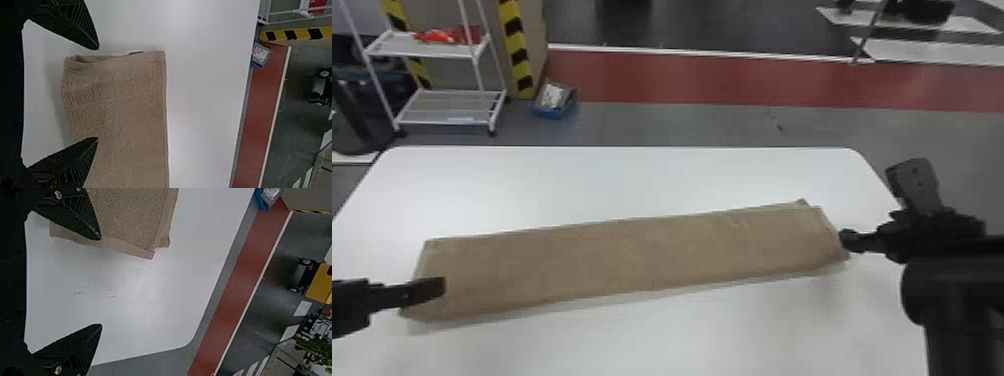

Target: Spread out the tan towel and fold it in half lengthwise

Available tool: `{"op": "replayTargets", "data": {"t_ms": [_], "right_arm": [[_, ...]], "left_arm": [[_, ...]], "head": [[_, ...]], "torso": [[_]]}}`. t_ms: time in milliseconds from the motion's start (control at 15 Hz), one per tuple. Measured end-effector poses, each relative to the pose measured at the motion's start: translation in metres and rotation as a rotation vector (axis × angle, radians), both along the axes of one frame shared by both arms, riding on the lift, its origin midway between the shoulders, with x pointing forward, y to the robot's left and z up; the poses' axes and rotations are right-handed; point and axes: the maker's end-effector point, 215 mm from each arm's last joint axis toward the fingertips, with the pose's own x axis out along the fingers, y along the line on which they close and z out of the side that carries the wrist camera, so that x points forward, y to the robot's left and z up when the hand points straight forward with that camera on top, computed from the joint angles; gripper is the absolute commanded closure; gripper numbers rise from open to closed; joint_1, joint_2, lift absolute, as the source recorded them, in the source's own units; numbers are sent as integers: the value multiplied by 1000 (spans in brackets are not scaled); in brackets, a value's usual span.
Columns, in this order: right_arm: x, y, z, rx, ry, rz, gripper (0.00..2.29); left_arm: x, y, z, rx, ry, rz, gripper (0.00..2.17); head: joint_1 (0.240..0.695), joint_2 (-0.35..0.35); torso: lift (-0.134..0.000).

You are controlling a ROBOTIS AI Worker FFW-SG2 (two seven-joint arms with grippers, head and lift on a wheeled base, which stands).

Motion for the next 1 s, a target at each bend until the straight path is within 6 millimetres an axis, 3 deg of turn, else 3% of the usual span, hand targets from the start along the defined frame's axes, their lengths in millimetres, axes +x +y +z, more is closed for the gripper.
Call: {"op": "replayTargets", "data": {"t_ms": [533,1000], "right_arm": [[-8,-1,-7,147,-20,-39,66],[-13,-2,-12,163,-12,-45,63]], "left_arm": [[-6,-7,-6,-12,12,-6,76],[-8,-9,-8,-13,16,-7,80]], "head": [[695,-126],[695,-131]], "torso": [[-123],[-123]]}}
